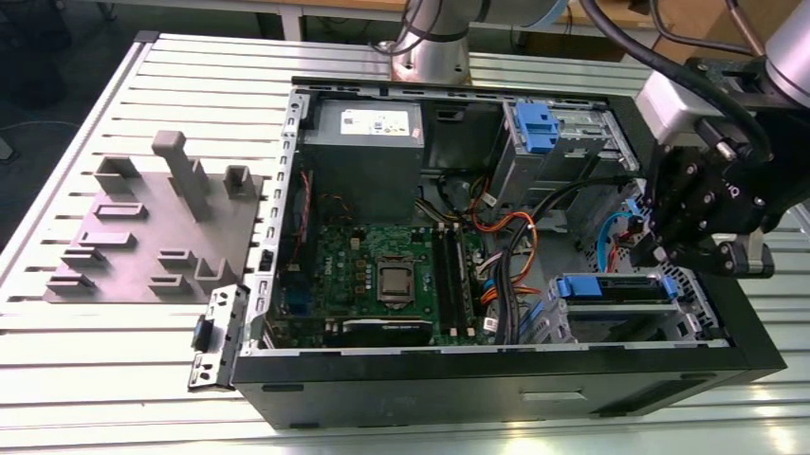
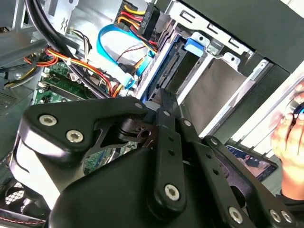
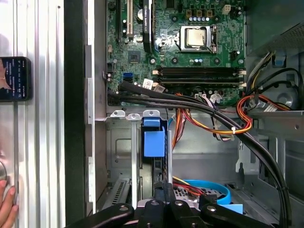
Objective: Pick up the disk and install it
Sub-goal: 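Insert the first disk wire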
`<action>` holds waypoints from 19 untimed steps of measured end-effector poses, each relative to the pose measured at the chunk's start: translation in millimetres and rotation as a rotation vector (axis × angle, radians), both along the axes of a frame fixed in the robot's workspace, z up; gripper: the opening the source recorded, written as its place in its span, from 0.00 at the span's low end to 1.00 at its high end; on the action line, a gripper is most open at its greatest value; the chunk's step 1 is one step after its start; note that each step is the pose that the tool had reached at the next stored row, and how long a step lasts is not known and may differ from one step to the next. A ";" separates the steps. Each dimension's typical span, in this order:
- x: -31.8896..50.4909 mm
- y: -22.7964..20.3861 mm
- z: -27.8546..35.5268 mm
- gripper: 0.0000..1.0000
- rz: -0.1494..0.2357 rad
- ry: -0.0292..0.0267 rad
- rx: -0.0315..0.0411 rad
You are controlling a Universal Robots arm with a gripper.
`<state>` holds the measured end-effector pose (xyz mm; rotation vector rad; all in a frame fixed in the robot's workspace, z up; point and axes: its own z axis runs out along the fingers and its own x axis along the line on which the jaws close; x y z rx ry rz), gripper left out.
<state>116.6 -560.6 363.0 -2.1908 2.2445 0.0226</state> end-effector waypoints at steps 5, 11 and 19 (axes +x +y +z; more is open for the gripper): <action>0.4 1.1 0.9 0.11 0.000 0.0000 -0.0007; 0.9 1.2 0.9 0.11 0.000 0.0000 -0.0006; 1.4 1.2 0.9 0.11 0.000 0.0000 -0.0006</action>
